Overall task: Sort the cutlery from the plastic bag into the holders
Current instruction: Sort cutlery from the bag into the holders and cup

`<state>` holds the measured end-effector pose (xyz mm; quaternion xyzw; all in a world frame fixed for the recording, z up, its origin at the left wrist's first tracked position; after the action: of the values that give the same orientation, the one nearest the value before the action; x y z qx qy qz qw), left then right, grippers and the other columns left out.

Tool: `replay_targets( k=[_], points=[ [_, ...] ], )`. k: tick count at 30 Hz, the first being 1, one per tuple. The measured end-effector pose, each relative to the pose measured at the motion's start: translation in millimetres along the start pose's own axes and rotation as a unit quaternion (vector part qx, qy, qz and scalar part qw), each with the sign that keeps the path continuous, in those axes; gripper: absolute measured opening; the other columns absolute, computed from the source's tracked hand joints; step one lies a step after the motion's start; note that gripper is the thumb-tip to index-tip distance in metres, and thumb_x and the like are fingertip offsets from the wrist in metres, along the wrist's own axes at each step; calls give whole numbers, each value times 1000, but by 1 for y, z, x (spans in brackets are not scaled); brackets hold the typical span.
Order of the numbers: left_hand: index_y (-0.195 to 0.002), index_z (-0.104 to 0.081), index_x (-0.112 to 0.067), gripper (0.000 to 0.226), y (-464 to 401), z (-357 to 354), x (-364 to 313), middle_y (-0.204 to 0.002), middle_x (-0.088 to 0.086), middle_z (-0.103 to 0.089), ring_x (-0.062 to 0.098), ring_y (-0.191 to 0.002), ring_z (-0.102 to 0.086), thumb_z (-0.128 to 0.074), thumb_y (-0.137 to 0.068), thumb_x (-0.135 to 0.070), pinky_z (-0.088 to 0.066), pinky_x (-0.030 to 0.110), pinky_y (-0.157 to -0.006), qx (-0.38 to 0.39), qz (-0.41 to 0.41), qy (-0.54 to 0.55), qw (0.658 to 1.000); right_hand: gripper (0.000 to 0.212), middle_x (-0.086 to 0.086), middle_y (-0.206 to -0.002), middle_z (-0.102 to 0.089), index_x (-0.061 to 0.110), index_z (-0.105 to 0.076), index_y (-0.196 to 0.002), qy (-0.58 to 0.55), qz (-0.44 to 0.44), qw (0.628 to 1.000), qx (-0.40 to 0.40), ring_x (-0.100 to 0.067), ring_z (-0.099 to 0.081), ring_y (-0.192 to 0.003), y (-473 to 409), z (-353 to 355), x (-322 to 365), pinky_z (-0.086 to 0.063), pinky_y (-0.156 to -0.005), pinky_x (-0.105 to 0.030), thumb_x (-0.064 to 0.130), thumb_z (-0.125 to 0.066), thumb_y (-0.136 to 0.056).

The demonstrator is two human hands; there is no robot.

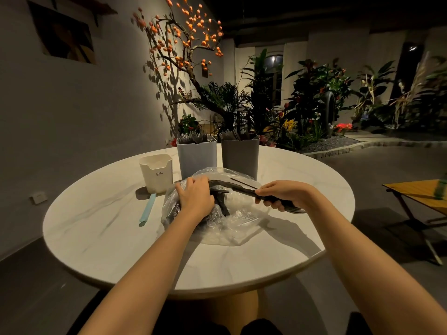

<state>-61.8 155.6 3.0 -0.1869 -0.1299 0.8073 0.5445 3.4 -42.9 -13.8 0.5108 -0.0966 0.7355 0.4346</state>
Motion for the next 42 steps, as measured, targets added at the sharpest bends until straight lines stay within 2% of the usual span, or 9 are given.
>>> replay_targets(
  k=[3, 7, 10, 23, 27, 31, 36, 39, 42],
  points=[
    [-132, -44, -20, 38, -3, 0, 2, -136, 5, -52, 26, -130, -39, -51, -96, -31, -21, 50, -110, -9, 32, 30, 999, 29, -1, -66, -49, 7, -62, -95, -6, 6, 1000, 3, -6, -34, -47, 4, 3, -2, -31, -43, -15, 29, -44, -102],
    [-140, -41, -22, 41, -8, -2, 10, -139, 4, -52, 26, -134, -36, -38, -100, -20, -18, 47, -112, 4, 98, 194, 976, 29, -1, -67, -49, 7, -61, -96, -11, 15, 1000, 12, -7, -33, -50, 8, 4, -3, -30, -45, -17, 29, -43, -103],
    [-140, -45, -24, 44, -11, -1, 15, -137, 2, -55, 26, -132, -38, -33, -99, -12, -21, 46, -111, -12, 118, 257, 959, 29, -1, -68, -49, 6, -61, -100, -20, 15, 999, 26, -7, -34, -50, 8, 2, -4, -30, -45, -17, 28, -42, -103],
    [-136, -53, -19, 39, -20, 30, 13, -133, 7, -57, 25, -126, -38, -36, -101, -14, -25, 43, -106, -140, 63, 298, 942, 33, -2, -66, -45, 4, -63, -98, -109, 60, 992, -1, -8, -29, -50, -3, -8, 23, -29, -41, -16, 29, -42, -103],
    [-139, -49, -15, 41, -34, 28, 15, -135, 8, -55, 25, -127, -39, -36, -100, -10, -35, 44, -108, -125, 35, 351, 927, 33, -1, -64, -45, 5, -63, -97, -120, 76, 990, 0, -7, -30, -48, -9, -8, 36, -29, -41, -16, 29, -42, -103],
    [-142, -46, -13, 42, -45, 25, 8, -139, 9, -51, 26, -130, -39, -37, -101, -12, -34, 48, -111, -98, 25, 349, 931, 34, -2, -64, -45, 4, -63, -97, -128, 88, 988, -3, -7, -30, -47, -21, -9, 46, -28, -41, -17, 29, -41, -103],
    [-146, -37, -11, 44, -59, 20, 6, -146, 10, -41, 24, -132, -43, -37, -104, -22, -35, 39, -112, -57, 52, 437, 896, 33, -3, -65, -45, 4, -63, -95, -130, 103, 986, -14, -7, -30, -47, -37, -7, 55, -28, -41, -16, 28, -42, -103],
    [-144, -40, -12, 43, -68, 18, 5, -143, 10, -43, 26, -125, -51, -38, -103, -26, -41, 46, -107, -52, 55, 469, 880, 32, -2, -65, -46, 4, -63, -96, -140, 104, 985, -7, -7, -32, -47, -44, -6, 60, -29, -41, -15, 28, -42, -103],
    [-142, -43, -12, 42, -77, 15, 4, -139, 8, -48, 25, -121, -54, -38, -102, -27, -44, 46, -105, -53, 61, 486, 870, 32, -2, -63, -46, 4, -62, -95, -144, 108, 983, 18, -7, -32, -47, -49, -7, 69, -30, -41, -15, 27, -41, -103]
  ],
)
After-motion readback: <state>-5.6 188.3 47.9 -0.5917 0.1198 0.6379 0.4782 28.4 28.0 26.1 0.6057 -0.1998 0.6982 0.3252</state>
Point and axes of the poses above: each hand's wrist, its own y-axis away from the middle knuckle, its own z-axis out of the back of the hand, x = y × z, the point moved 8 cm from there along -y, towards the middle knuckle
